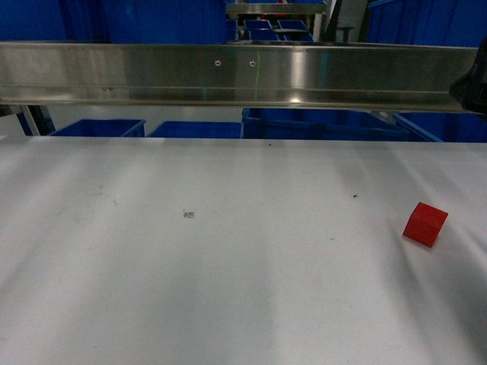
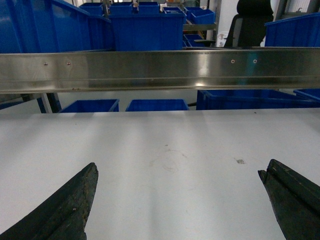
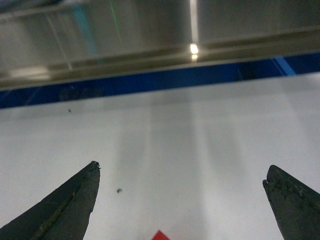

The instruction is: Place magnetic block on left shelf second layer

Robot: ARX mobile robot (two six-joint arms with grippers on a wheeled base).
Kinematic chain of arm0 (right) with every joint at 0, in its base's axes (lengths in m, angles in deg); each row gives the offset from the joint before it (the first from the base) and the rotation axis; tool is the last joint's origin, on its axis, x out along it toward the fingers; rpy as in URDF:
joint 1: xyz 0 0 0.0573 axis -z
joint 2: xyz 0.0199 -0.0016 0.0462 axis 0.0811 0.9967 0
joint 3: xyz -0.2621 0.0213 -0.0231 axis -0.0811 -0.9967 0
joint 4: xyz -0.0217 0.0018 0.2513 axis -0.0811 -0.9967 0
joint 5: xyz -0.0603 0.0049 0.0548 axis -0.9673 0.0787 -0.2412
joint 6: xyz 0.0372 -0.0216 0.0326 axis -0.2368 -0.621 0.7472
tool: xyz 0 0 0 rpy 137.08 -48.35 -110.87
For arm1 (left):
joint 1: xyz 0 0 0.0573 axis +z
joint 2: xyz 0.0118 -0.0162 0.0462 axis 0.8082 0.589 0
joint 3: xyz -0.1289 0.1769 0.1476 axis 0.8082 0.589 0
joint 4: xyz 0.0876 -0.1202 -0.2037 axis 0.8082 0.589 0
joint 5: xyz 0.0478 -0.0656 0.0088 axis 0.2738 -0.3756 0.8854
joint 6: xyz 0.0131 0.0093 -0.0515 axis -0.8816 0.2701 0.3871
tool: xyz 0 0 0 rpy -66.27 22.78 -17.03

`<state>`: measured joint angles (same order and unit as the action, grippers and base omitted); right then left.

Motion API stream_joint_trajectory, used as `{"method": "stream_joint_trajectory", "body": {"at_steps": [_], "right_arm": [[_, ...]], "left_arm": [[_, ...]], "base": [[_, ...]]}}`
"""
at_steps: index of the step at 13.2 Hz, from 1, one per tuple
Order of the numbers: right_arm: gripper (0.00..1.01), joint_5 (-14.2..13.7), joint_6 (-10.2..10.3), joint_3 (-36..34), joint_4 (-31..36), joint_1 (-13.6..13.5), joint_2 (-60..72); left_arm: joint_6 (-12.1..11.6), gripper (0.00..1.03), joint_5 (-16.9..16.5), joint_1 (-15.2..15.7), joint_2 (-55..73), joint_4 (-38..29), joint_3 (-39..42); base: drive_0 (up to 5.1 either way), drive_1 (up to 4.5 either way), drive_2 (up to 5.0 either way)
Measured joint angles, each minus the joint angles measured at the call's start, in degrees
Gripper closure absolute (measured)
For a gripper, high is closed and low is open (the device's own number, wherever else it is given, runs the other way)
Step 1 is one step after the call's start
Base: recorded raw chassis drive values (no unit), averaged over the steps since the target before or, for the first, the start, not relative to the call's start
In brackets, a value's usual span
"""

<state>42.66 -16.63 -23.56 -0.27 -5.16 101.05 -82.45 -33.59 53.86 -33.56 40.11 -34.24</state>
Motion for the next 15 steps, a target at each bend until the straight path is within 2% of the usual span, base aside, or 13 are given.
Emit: {"method": "stream_joint_trajectory", "body": {"at_steps": [1,2,3,5,7,10,12,13,14,15], "right_arm": [[0.03,-0.09,0.31,0.70,-2.69,-0.66,0.11],[0.03,0.09,1.55,2.93,-7.10,-1.53,1.97],[0.03,0.35,2.01,6.84,-11.63,-3.17,5.88],[0.03,0.11,2.14,12.55,-15.65,-5.64,12.02],[0.03,-1.42,1.22,16.72,-17.97,-7.45,14.73],[0.03,-5.05,-0.24,18.18,-19.93,-7.74,15.41],[0.03,-5.60,-0.96,17.94,-20.33,-7.74,16.44],[0.03,-5.81,-2.47,16.59,-19.78,-7.74,18.36],[0.03,-7.10,-5.03,14.93,-19.96,-6.49,20.13],[0.03,-7.13,-5.18,14.71,-20.33,-5.92,20.13]], "left_arm": [[0.00,0.05,0.00,0.00,0.00,0.00,0.00],[0.00,0.05,0.00,0.00,0.00,0.02,0.00],[0.00,0.05,-0.02,0.00,0.00,-0.04,0.00],[0.00,0.05,0.00,0.00,0.00,0.02,0.00],[0.00,0.05,0.00,0.00,0.00,0.00,0.00],[0.00,0.05,0.00,0.00,0.00,0.00,0.00],[0.00,0.05,0.00,0.00,0.00,0.00,0.00],[0.00,0.05,0.00,0.00,0.00,0.00,0.00],[0.00,0.05,0.02,0.00,0.00,0.00,0.00],[0.00,0.05,0.00,0.00,0.00,0.00,0.00]], "base": [[0.0,0.00,0.0],[0.0,0.00,0.0],[0.0,0.00,0.0],[0.0,0.00,0.0],[0.0,0.00,0.0],[0.0,0.00,0.0],[0.0,0.00,0.0],[0.0,0.00,0.0],[0.0,0.00,0.0],[0.0,0.00,0.0]]}}
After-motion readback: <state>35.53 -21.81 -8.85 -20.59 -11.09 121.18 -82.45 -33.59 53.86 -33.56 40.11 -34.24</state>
